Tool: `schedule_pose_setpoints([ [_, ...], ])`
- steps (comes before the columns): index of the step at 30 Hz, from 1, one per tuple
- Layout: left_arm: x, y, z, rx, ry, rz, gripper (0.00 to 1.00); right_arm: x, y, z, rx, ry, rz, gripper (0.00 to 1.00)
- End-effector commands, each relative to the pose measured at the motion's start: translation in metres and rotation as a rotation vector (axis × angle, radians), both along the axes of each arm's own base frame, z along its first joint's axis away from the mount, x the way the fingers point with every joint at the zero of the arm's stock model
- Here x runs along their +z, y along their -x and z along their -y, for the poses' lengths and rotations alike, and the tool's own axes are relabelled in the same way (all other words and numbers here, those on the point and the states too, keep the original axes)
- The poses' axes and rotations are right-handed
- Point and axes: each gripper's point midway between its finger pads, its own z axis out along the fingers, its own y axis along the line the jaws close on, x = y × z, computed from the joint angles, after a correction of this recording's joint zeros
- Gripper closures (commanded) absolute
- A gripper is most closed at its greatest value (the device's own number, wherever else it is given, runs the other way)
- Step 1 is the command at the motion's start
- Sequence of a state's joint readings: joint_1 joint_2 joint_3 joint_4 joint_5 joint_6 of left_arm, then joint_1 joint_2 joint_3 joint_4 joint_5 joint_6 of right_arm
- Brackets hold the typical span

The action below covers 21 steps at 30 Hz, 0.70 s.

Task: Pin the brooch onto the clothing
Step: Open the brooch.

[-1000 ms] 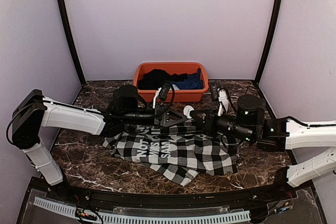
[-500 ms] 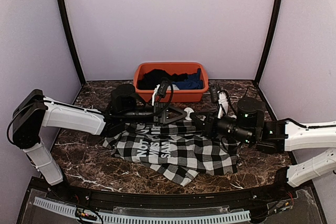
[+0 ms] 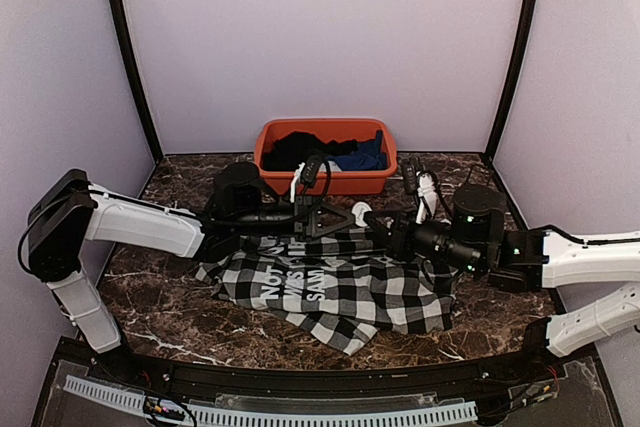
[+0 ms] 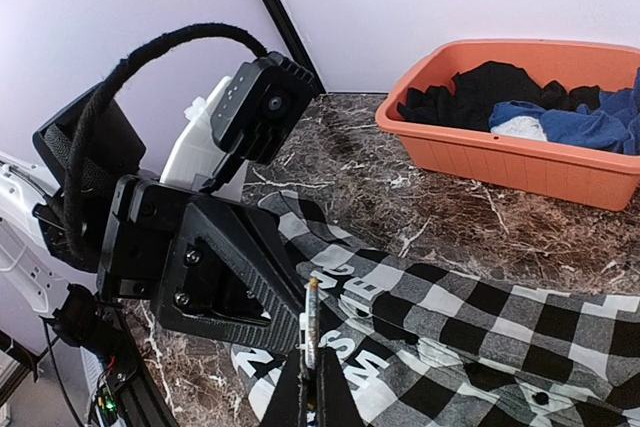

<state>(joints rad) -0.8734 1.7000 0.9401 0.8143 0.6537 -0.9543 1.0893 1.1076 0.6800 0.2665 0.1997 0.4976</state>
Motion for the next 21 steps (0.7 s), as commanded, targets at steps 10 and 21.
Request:
schedule_pose_setpoints([
  [10, 0.014, 0.01, 0.0041, -0.048, 0.079, 0.0, 0.73, -0.0037, 0.0013, -0.0017, 0.011, 0.007, 0.025, 1.0],
  [21, 0.016, 0.0104, 0.0046, -0.052, 0.099, -0.008, 0.9, -0.0012, 0.0012, -0.0004, 0.007, 0.001, 0.032, 1.0],
])
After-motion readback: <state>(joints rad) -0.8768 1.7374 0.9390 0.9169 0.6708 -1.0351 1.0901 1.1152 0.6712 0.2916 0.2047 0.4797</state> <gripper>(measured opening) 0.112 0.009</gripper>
